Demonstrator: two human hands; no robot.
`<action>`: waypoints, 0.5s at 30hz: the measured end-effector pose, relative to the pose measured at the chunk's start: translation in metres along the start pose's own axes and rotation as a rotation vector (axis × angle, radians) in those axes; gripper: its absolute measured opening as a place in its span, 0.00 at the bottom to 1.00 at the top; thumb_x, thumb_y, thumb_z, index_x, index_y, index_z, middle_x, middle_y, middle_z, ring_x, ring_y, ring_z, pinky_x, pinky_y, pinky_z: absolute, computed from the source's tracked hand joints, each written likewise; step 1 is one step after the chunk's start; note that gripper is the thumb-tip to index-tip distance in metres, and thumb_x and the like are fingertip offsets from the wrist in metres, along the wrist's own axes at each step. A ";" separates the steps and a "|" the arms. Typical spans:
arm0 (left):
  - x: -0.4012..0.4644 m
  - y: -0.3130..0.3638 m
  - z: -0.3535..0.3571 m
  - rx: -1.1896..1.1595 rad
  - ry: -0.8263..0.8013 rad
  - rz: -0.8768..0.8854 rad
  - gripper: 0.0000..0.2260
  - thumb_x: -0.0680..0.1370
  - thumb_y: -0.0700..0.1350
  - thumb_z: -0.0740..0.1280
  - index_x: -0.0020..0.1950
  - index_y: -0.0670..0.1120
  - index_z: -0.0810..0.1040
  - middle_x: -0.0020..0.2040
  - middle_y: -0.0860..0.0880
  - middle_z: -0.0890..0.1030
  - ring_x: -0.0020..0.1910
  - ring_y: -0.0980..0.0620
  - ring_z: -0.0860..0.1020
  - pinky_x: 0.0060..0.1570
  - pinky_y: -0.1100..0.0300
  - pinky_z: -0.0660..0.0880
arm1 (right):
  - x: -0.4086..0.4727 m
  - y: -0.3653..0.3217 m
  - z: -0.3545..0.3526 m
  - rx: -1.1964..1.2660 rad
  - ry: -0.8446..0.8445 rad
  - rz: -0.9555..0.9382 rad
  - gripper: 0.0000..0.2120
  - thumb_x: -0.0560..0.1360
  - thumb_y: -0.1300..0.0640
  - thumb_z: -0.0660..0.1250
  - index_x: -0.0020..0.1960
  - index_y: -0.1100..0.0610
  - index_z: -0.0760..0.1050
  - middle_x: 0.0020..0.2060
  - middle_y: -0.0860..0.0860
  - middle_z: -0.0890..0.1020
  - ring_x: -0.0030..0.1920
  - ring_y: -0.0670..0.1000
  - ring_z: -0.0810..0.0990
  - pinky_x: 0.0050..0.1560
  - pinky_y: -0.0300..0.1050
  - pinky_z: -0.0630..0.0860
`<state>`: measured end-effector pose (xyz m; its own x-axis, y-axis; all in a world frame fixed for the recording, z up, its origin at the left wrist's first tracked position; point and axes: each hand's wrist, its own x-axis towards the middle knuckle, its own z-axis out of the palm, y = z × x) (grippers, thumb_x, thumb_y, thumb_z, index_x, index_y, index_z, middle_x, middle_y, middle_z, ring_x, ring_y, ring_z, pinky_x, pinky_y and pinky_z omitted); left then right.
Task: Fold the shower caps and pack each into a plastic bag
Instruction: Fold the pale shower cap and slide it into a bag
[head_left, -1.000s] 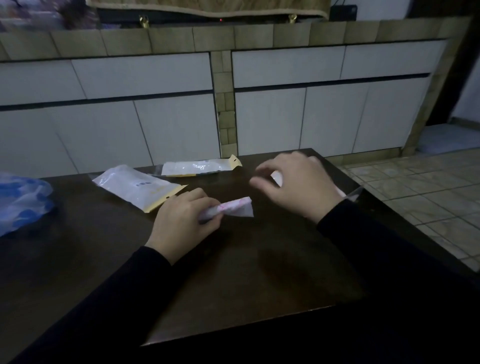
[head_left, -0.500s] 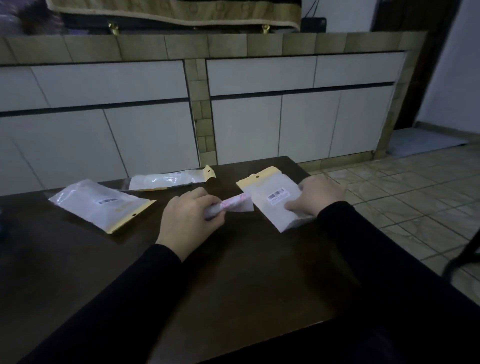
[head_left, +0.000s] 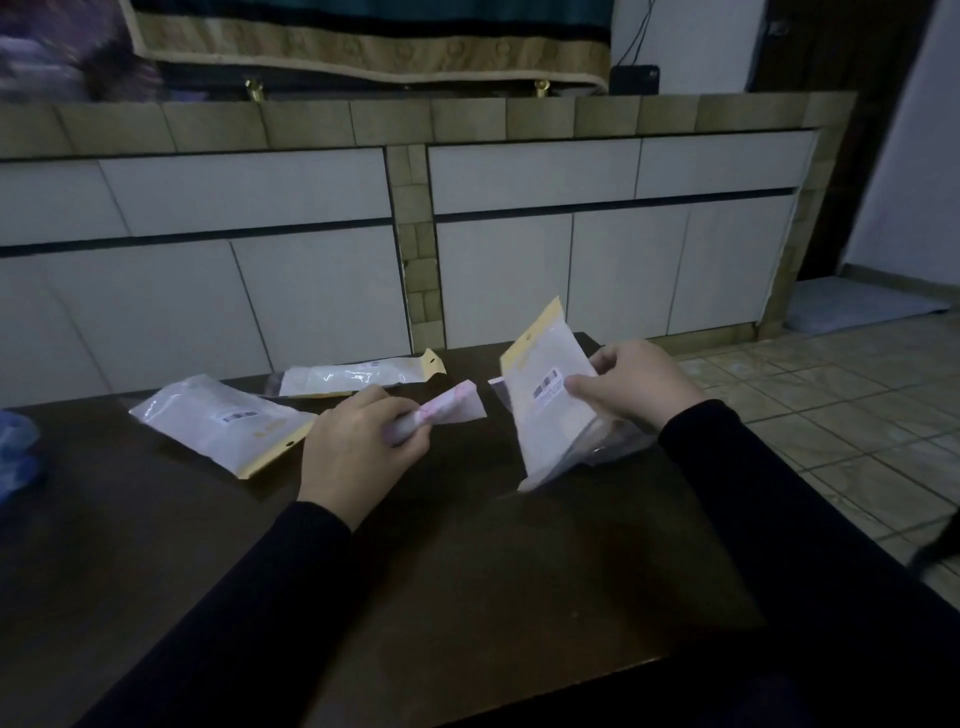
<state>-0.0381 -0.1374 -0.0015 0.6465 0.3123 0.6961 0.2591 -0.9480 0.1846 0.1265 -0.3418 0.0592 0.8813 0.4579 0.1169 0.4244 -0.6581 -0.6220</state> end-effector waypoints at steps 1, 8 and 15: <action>-0.001 -0.003 -0.003 -0.012 0.014 -0.020 0.09 0.71 0.47 0.75 0.50 0.47 0.85 0.40 0.49 0.81 0.37 0.57 0.73 0.36 0.65 0.69 | -0.002 -0.004 0.000 0.037 -0.002 -0.015 0.07 0.74 0.48 0.69 0.43 0.50 0.74 0.40 0.47 0.79 0.44 0.49 0.79 0.50 0.52 0.80; -0.007 -0.024 -0.021 -0.061 0.092 -0.125 0.08 0.72 0.47 0.73 0.50 0.48 0.85 0.40 0.52 0.79 0.37 0.56 0.73 0.34 0.70 0.63 | -0.013 -0.033 0.008 0.334 0.055 -0.126 0.10 0.76 0.48 0.67 0.53 0.51 0.71 0.41 0.45 0.77 0.40 0.43 0.77 0.32 0.36 0.72; -0.019 -0.041 -0.042 -0.071 0.131 -0.193 0.08 0.72 0.46 0.74 0.49 0.46 0.85 0.39 0.54 0.77 0.36 0.55 0.73 0.34 0.71 0.61 | -0.021 -0.053 0.089 0.043 -0.013 -0.095 0.15 0.77 0.42 0.61 0.50 0.53 0.76 0.43 0.48 0.81 0.42 0.47 0.79 0.48 0.49 0.80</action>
<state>-0.0913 -0.1073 0.0073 0.4902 0.4821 0.7262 0.3151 -0.8748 0.3681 0.0667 -0.2628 0.0208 0.8346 0.5250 0.1671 0.4963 -0.5848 -0.6416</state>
